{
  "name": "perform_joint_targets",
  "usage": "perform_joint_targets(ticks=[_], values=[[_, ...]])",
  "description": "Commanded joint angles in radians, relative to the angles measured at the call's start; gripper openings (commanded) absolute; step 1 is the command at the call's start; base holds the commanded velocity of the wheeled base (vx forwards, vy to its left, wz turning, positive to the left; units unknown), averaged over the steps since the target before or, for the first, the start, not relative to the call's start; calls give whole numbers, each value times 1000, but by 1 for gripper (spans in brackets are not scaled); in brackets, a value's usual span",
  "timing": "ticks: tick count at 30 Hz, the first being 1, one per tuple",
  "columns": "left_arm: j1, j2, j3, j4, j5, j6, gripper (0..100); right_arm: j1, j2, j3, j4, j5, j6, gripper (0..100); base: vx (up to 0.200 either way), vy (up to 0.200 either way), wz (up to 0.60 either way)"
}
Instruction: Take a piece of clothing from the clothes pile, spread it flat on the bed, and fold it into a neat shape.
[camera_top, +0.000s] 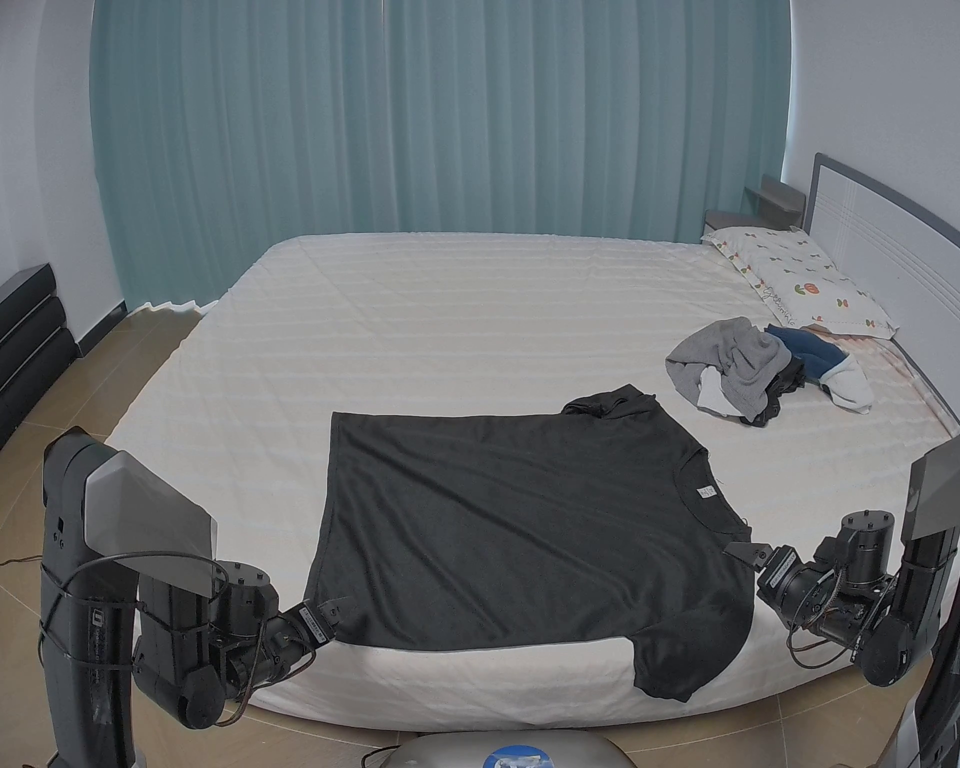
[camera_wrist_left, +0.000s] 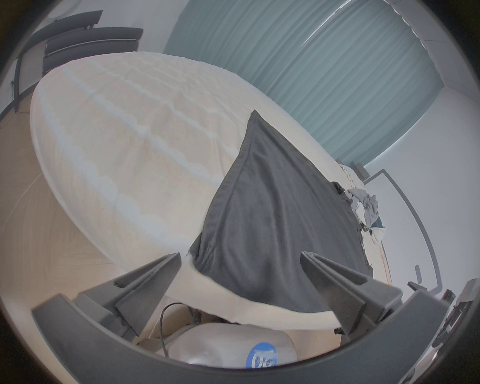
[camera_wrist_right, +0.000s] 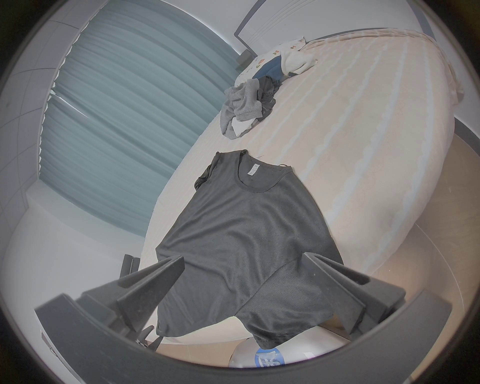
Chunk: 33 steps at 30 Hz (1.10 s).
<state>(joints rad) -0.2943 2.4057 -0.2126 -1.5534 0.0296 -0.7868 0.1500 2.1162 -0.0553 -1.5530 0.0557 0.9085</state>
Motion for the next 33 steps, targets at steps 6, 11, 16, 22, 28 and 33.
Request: perform_joint_targets(ticks=[6,11,16,22,28,33], values=[[17,9,67,-7,15,1,0,0,8,0,-12,-1,0,100,0,0,0],[41,-2,125,-8,23,37,0,0,8,3,-12,-2,-3,100,0,0,0],[43,3,122,-10,33,46,0,2,8,14,-12,-2,-5,100,0,0,0],[44,6,116,-8,43,46,0,2,8,14,-12,-2,-7,100,0,0,0],[44,-5,125,-10,38,43,100,2,7,14,-12,-1,-7,100,0,0,0],[93,-65,131,-8,-68,37,100,2,4,15,-12,-1,-7,100,0,0,0]])
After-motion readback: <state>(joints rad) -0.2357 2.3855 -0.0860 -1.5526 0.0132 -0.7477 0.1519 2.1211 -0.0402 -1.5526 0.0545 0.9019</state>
